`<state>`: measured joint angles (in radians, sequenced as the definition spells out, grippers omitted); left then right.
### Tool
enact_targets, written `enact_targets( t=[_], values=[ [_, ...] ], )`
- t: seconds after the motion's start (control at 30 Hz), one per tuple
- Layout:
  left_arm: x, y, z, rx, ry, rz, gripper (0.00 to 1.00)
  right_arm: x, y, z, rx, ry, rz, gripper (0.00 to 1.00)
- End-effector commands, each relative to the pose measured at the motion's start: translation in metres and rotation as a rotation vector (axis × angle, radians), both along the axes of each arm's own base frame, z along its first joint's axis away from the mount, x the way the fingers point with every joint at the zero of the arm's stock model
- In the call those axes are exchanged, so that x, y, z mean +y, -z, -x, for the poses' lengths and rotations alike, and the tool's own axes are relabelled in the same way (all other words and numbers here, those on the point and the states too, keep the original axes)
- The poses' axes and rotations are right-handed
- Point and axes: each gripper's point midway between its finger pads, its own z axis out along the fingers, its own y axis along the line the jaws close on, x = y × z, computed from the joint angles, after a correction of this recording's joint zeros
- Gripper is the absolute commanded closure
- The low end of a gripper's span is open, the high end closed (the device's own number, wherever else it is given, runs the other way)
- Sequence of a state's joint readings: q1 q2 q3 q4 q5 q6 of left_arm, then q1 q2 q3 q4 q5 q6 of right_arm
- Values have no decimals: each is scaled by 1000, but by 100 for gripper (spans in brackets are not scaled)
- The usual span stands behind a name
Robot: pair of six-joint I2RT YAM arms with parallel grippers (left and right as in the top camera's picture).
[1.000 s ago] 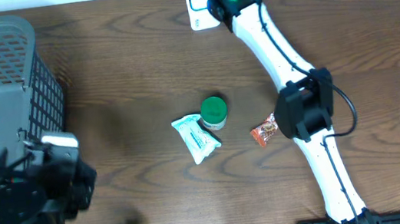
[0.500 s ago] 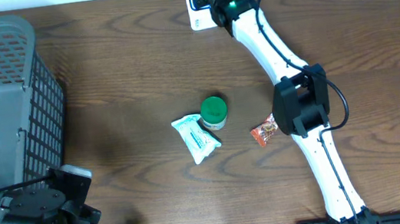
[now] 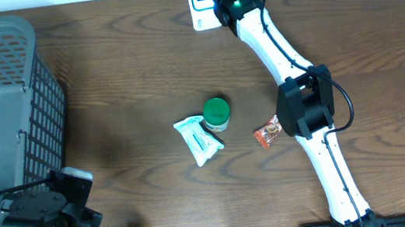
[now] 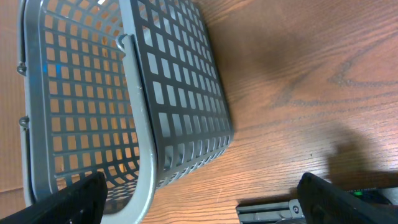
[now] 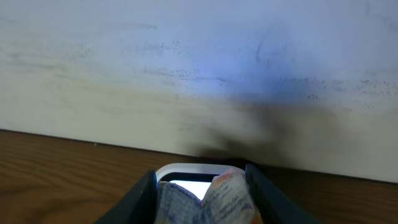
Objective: Scan the item barcode
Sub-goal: 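Hold the Kleenex pack in front of the scanner window, then carry the Kleenex pack to the far right and release it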
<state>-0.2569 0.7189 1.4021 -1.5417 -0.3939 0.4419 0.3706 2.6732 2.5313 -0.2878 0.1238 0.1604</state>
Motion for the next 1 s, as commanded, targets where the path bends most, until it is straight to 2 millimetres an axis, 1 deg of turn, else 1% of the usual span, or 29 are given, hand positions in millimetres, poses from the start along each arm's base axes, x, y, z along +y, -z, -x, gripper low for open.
enact_targets(
  t=[0.0,0.03,0.1,0.17,0.23,0.3,0.33,0.37,0.47,0.5,0.6,0.67,0.77,0.8,0.87,0.97],
  values=[
    [0,-1,1,-6,-10,8,2,-5,-23,2,-37,-15,56,63],
    [0,-1,1,-6,-10,8,2,-8,-28,3,-36,-5,67,64],
    [0,-1,1,-6,-10,8,2,-20,-45,9,-26,32,86,68],
    [0,-1,1,-6,-10,8,2,-43,-69,20,-7,95,120,69],
    [0,-1,1,-6,-10,8,2,-70,-89,33,21,172,166,67],
    [0,-1,1,-6,-10,8,2,-108,-110,54,70,275,236,66],
    [0,-1,1,-6,-10,8,2,-125,-115,64,99,315,267,66],
    [0,-1,1,-6,-10,8,2,-158,-126,89,163,409,310,67],
    [0,-1,1,-6,-10,8,2,-214,-136,132,277,563,358,68],
    [0,-1,1,-6,-10,8,2,-229,-137,143,311,593,367,68],
    [0,-1,1,-6,-10,8,2,-278,-131,173,434,671,393,68],
    [0,-1,1,-6,-10,8,2,-317,-121,193,526,748,394,68],
    [0,-1,1,-6,-10,8,2,-374,-102,222,654,884,367,71],
    [0,-1,1,-6,-10,8,2,-398,-91,235,709,941,344,73],
    [0,-1,1,-6,-10,8,2,-424,-73,249,782,988,317,78],
    [0,-1,1,-6,-10,8,2,-457,-43,272,886,1051,282,78]
  ],
)
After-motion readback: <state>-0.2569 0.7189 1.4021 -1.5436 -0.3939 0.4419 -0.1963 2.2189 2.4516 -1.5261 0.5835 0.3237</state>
